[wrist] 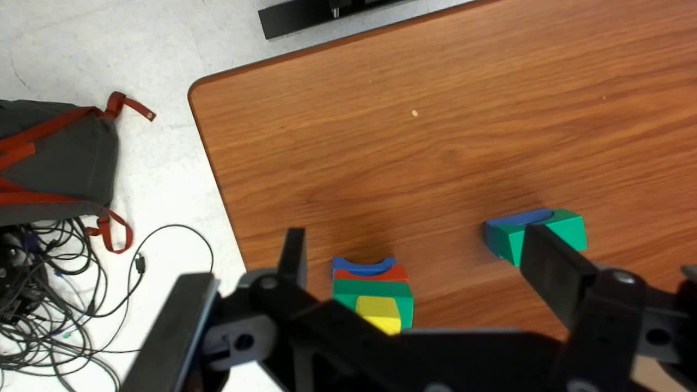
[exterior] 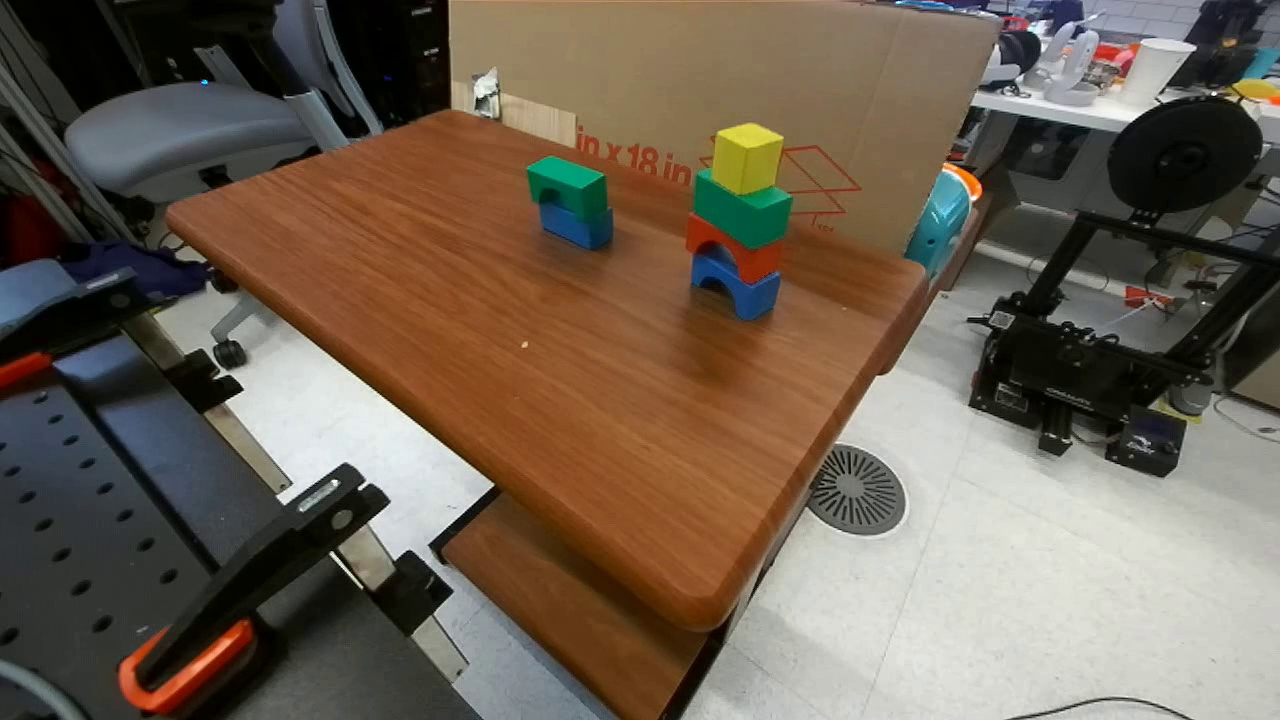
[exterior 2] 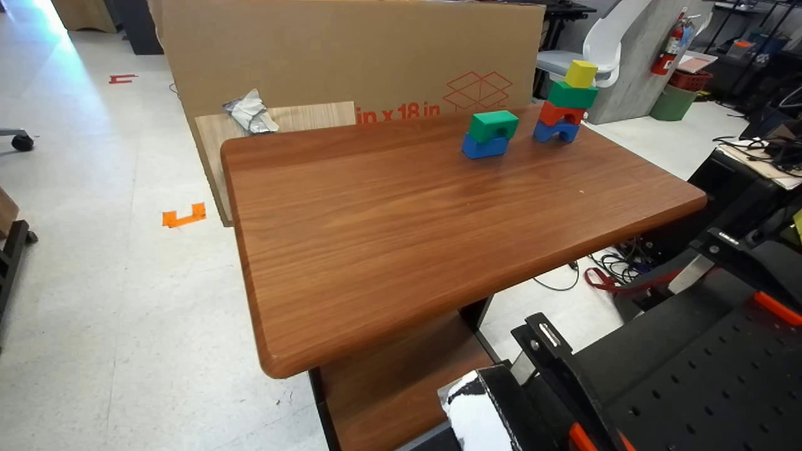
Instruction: Put the yellow cube on the table
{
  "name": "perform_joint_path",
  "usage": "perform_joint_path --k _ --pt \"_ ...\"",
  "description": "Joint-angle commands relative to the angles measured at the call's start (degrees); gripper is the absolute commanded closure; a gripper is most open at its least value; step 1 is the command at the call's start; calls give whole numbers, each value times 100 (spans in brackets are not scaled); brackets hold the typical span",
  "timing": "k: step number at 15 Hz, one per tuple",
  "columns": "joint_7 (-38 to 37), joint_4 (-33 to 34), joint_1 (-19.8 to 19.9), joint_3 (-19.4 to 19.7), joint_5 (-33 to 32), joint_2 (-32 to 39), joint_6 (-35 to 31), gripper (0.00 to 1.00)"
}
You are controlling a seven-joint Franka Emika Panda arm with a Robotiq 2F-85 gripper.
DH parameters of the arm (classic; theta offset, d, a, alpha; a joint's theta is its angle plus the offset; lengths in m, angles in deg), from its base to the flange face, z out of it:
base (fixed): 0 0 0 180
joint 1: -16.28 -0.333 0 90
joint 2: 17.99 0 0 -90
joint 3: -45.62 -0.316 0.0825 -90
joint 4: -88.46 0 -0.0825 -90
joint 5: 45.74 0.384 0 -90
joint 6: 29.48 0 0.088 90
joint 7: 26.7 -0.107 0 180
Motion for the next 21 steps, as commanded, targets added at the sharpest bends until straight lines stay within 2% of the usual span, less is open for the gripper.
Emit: perform_joint_path --k 1,9,21 --pt "45 496 56 -23 130 505 -54 0" --pt "-150 1096 157 -7 155 1226 -28 0" --pt "-667 1931 18 2 -25 2057 -94 0"
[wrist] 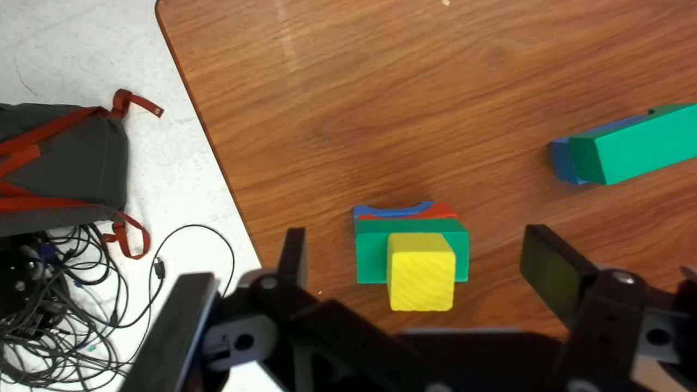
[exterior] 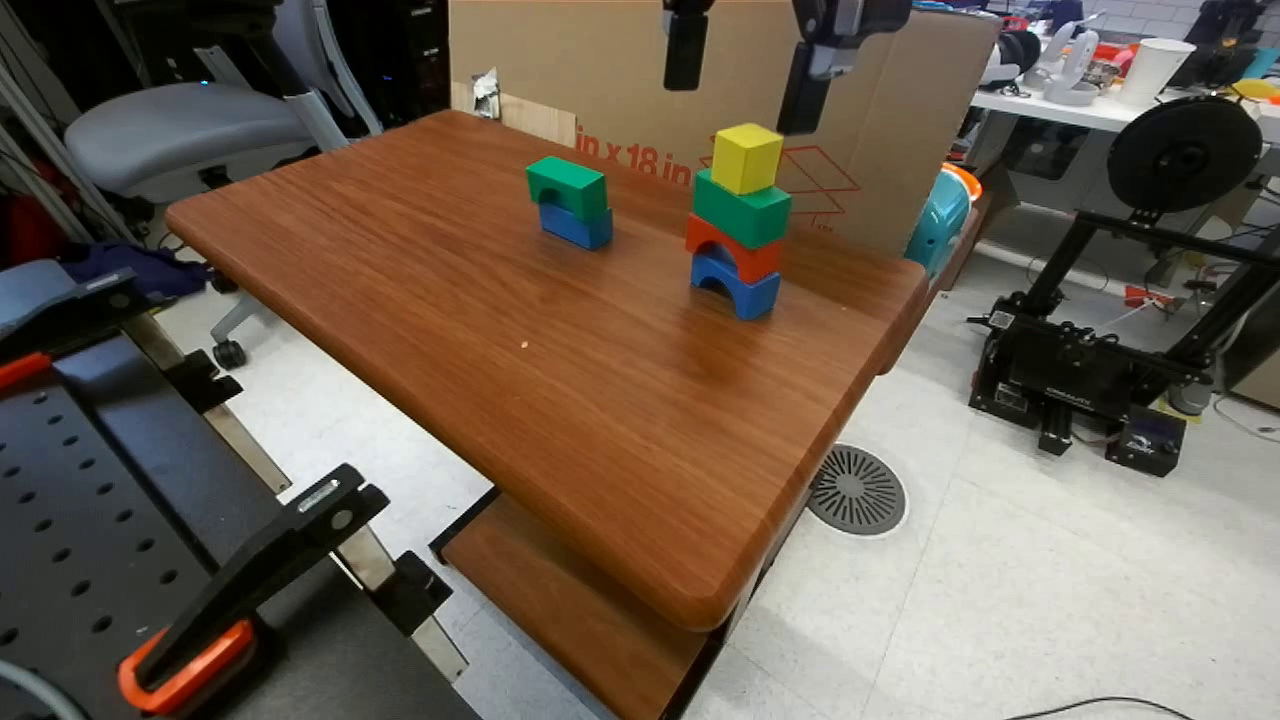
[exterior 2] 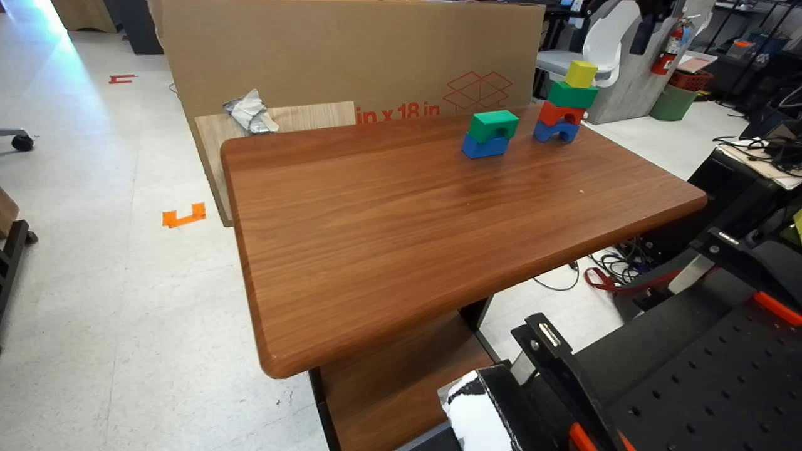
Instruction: Put the yellow cube on the table
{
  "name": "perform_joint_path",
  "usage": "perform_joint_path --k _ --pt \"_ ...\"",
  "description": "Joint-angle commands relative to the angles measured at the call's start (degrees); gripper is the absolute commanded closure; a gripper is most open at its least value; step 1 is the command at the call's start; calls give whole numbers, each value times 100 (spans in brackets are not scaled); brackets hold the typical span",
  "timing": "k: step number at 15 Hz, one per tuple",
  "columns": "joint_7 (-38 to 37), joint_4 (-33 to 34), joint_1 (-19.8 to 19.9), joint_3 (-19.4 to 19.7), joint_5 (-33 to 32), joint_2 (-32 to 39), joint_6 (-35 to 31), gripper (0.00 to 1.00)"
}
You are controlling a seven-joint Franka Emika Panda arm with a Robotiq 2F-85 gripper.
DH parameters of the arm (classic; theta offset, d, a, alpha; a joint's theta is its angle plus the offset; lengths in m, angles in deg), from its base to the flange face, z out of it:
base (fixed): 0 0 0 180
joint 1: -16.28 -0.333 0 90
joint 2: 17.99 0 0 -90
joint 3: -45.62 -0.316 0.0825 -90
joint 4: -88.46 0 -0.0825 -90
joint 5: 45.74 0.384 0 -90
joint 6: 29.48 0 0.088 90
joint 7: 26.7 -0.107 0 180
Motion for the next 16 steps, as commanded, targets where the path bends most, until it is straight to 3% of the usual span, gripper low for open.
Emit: perform_joint_path --k 1,7,8,9,11,16 --pt "-164 301 -63 11 -40 267 -33 0" --pt "-259 486 -146 27 -106 497 14 0" --pt "-265 509 -156 29 -118 522 14 5" --pt "-259 526 -160 25 -114 540 24 26" --pt "-259 574 -169 32 -125 585 45 32" --pt "-226 581 -156 35 -123 576 49 70"
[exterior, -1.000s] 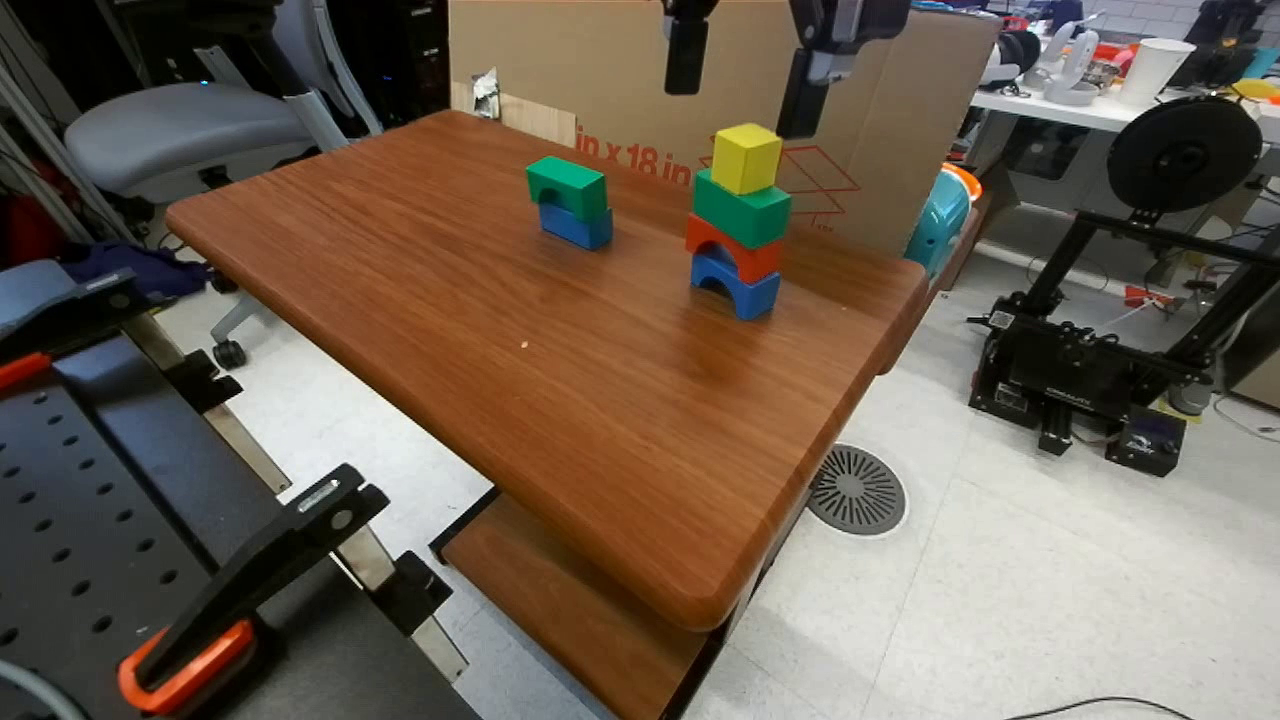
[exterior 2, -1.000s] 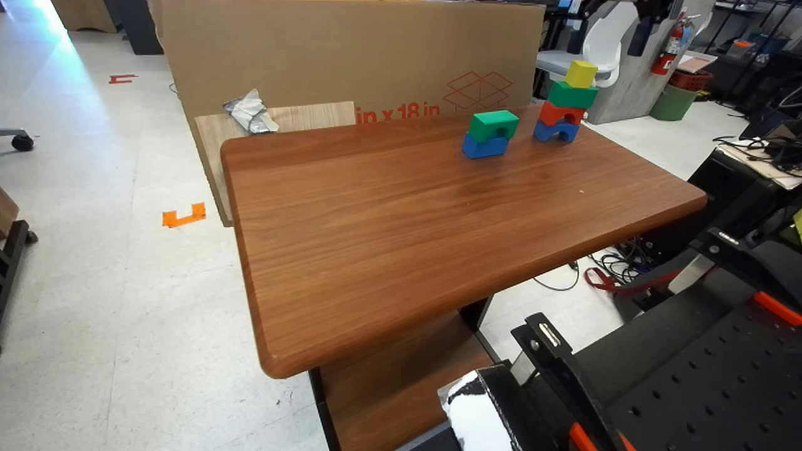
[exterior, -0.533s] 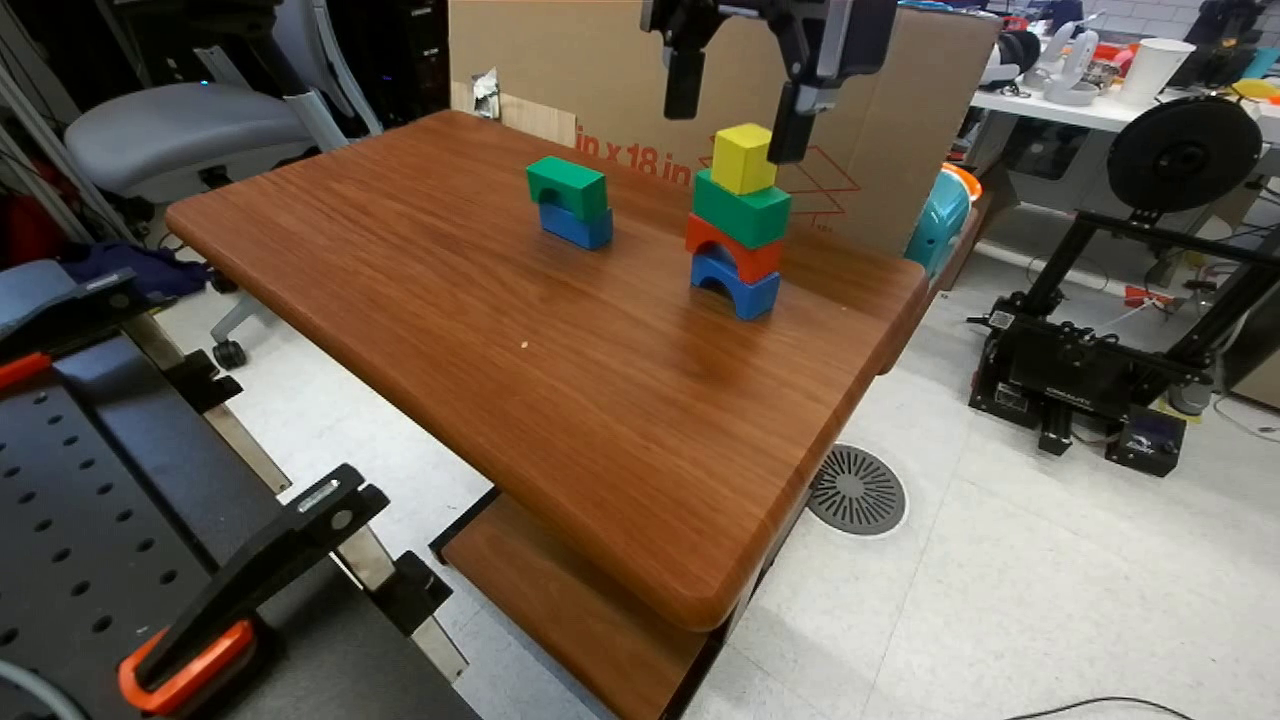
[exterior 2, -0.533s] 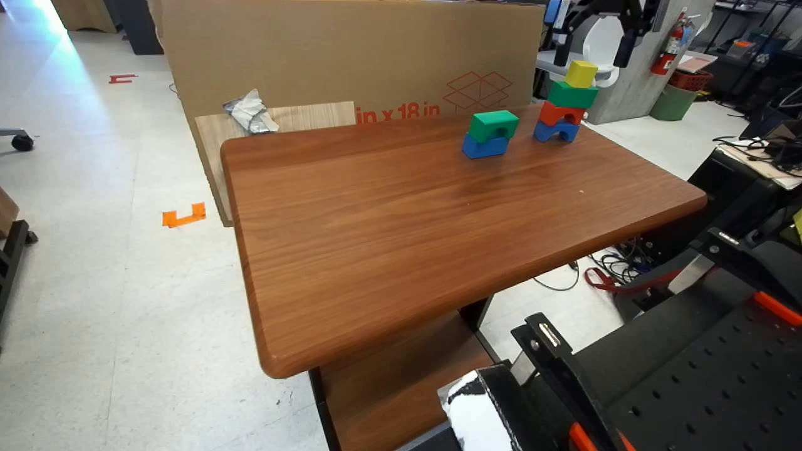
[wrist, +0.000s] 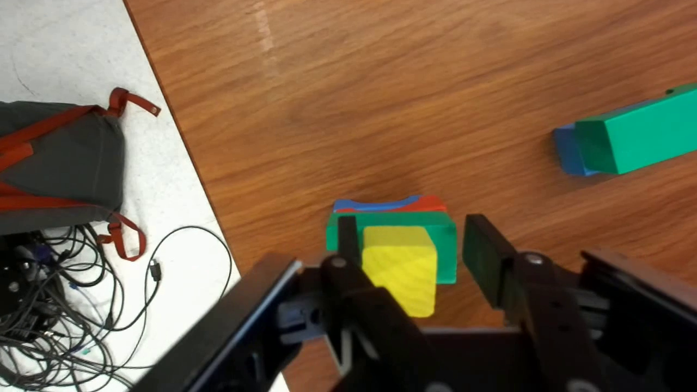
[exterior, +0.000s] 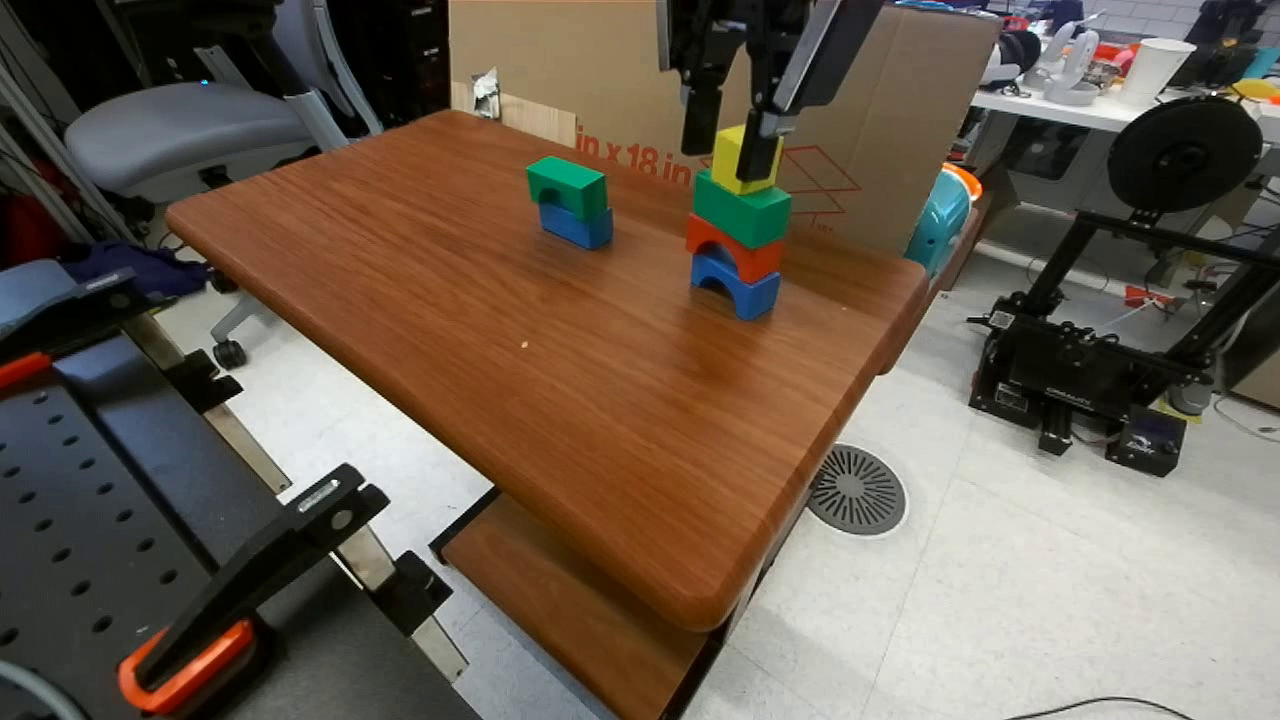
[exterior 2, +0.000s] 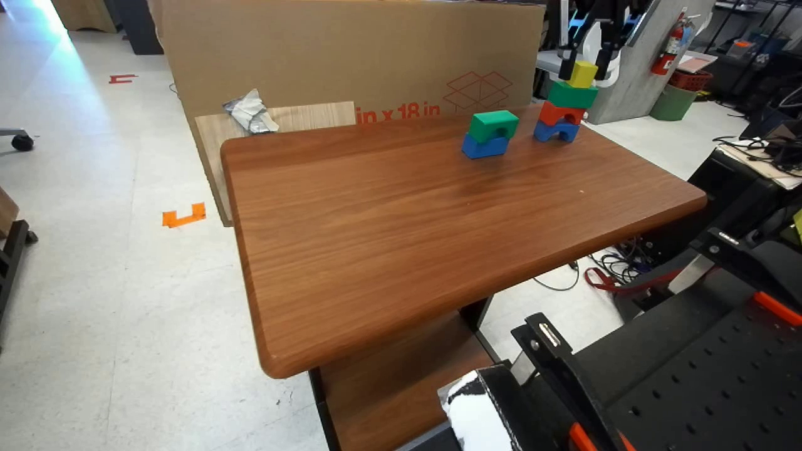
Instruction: Put the yellow cube on the table
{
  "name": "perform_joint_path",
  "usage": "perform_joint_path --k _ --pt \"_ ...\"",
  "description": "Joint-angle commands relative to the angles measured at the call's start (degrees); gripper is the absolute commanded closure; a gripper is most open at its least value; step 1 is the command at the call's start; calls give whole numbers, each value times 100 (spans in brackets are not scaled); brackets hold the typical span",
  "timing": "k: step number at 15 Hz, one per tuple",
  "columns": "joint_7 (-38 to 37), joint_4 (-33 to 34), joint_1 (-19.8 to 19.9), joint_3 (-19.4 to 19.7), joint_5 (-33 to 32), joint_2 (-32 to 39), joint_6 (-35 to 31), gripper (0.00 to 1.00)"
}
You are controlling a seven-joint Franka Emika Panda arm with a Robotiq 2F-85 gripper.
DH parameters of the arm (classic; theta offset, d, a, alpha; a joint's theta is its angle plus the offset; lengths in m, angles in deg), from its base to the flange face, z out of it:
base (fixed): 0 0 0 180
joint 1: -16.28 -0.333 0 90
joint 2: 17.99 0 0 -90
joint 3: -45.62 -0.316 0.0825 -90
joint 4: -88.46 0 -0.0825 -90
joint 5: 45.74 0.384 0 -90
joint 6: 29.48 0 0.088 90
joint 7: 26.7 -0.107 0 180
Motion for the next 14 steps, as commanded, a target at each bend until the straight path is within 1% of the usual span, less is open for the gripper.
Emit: perform_joint_path --k 1,3,9,14 --pt "-57 140 -27 32 -89 39 51 79" --pt "-36 73 -20 31 -83 -43 27 92" --pt "110 -298 -80 -18 -146 -404 -163 92" --pt "351 -1128 -217 -70 -425 -841 -442 92"
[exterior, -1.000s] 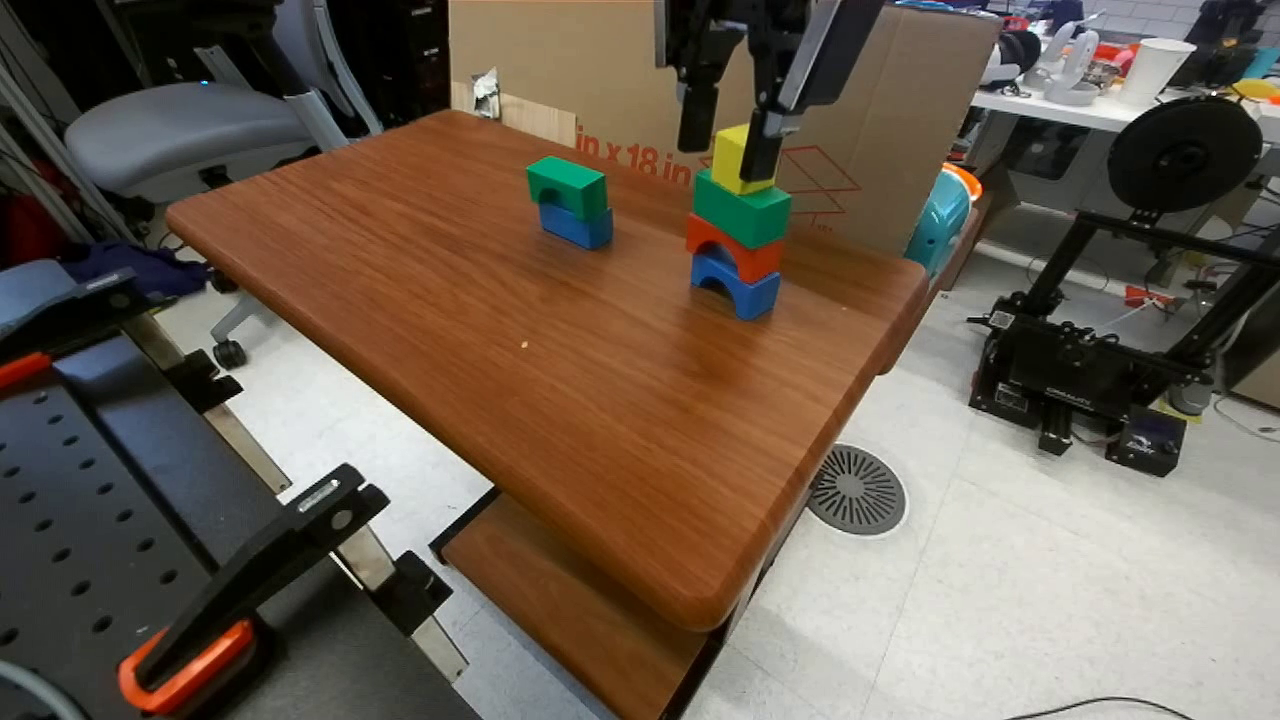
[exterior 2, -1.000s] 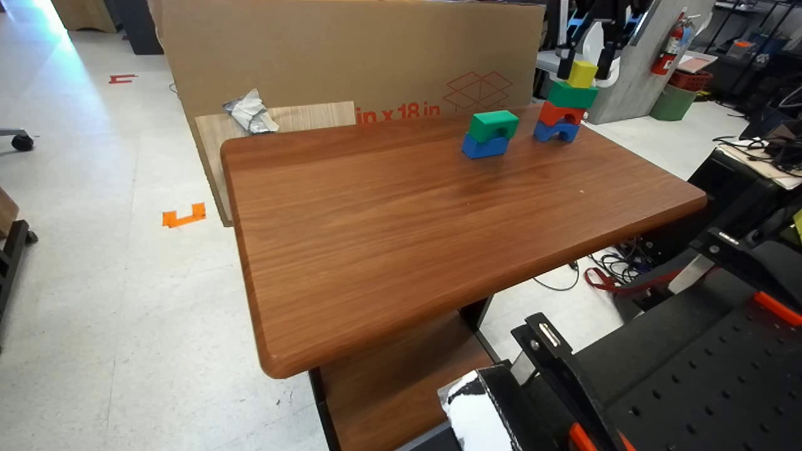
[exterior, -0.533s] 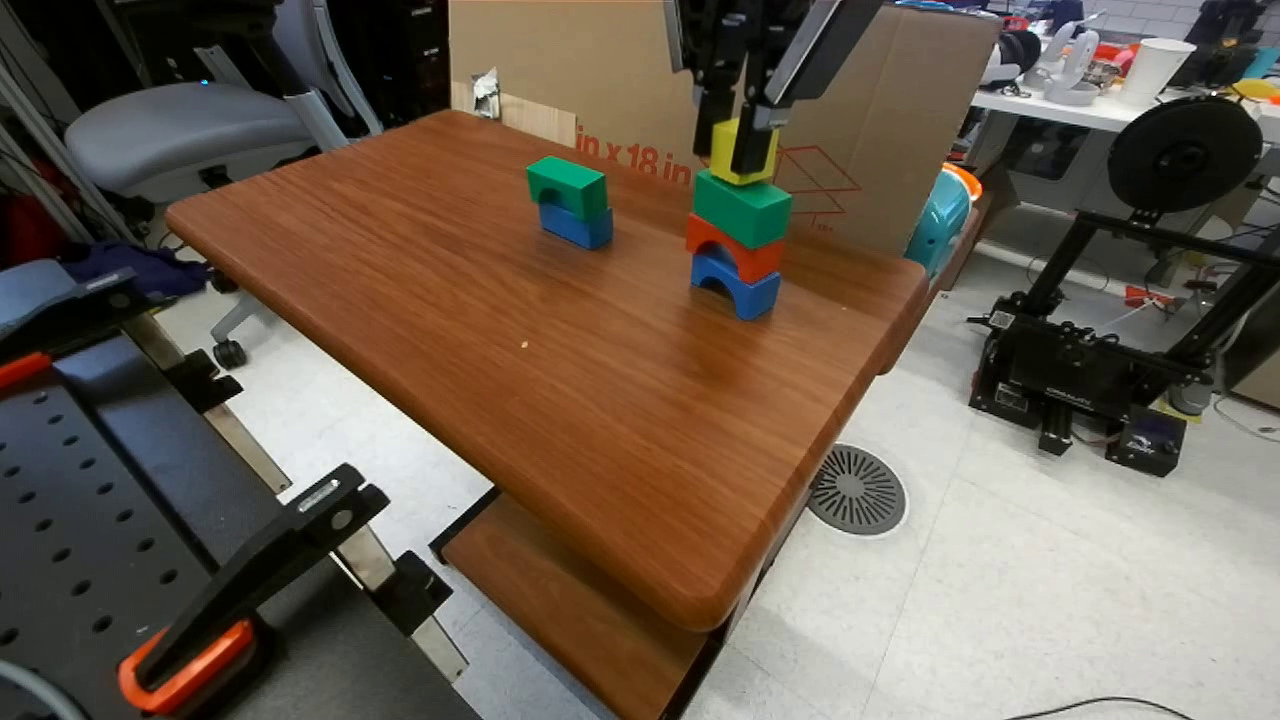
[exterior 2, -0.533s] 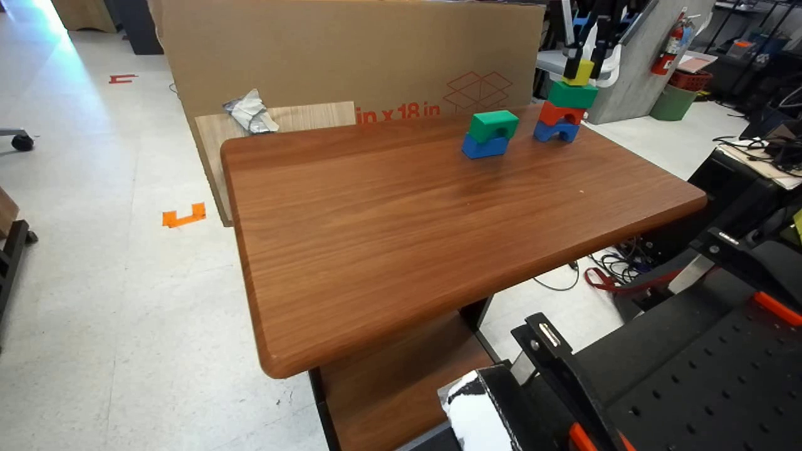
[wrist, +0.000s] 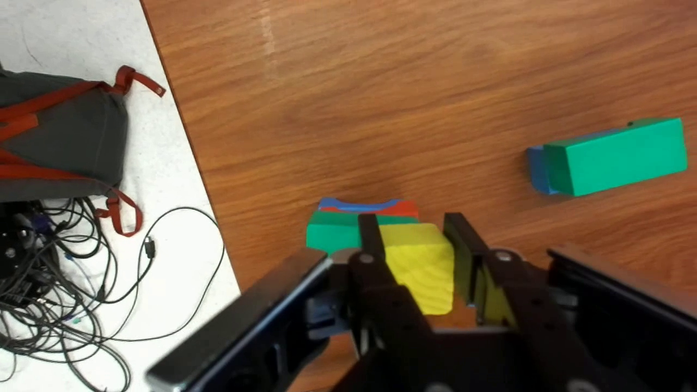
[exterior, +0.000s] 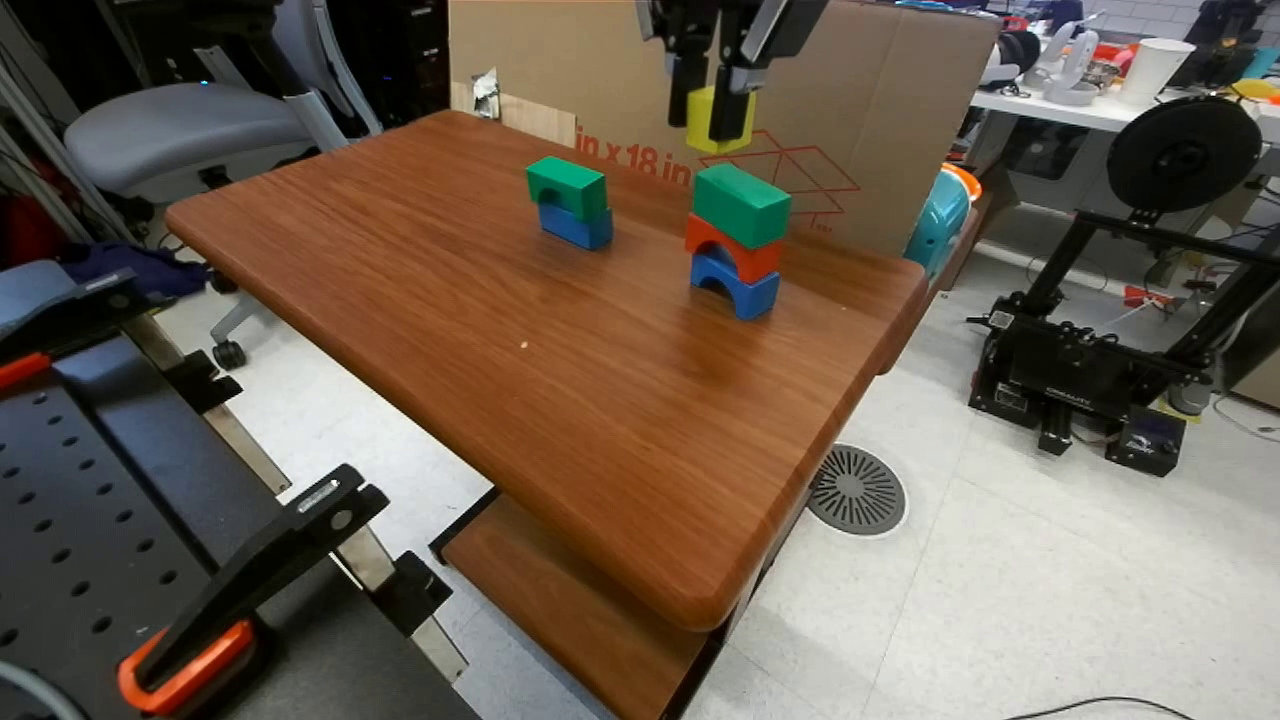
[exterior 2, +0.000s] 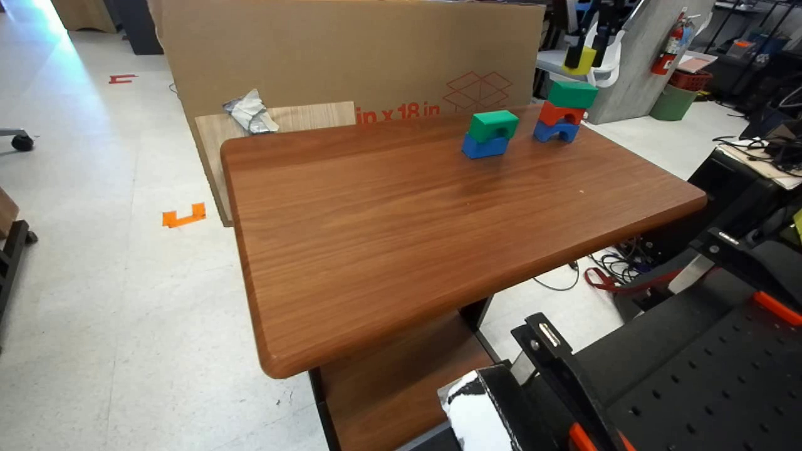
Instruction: Put the yellow cube on the table
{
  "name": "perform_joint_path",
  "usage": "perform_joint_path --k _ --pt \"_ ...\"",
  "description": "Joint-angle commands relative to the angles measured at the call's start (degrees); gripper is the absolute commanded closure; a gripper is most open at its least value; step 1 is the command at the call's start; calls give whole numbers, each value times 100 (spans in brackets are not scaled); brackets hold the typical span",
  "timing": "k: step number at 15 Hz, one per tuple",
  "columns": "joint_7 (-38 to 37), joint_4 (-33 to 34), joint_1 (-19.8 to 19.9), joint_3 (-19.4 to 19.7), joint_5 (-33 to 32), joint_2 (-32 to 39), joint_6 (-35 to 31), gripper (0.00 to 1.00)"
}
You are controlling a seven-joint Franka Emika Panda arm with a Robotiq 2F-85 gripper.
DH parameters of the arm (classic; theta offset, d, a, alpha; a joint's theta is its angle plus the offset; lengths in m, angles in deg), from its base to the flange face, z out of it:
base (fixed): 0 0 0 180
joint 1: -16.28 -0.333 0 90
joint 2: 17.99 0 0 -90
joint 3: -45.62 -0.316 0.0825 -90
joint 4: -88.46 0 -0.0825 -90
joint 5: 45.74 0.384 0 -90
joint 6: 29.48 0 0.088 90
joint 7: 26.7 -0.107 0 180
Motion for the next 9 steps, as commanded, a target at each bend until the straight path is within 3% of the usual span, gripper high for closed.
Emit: perform_joint_path --k 1,9 --pt "202 -973 -102 -40 -292 -500 -481 92" --pt "201 -2034 -394 -64 -1046 -682 -1252 92"
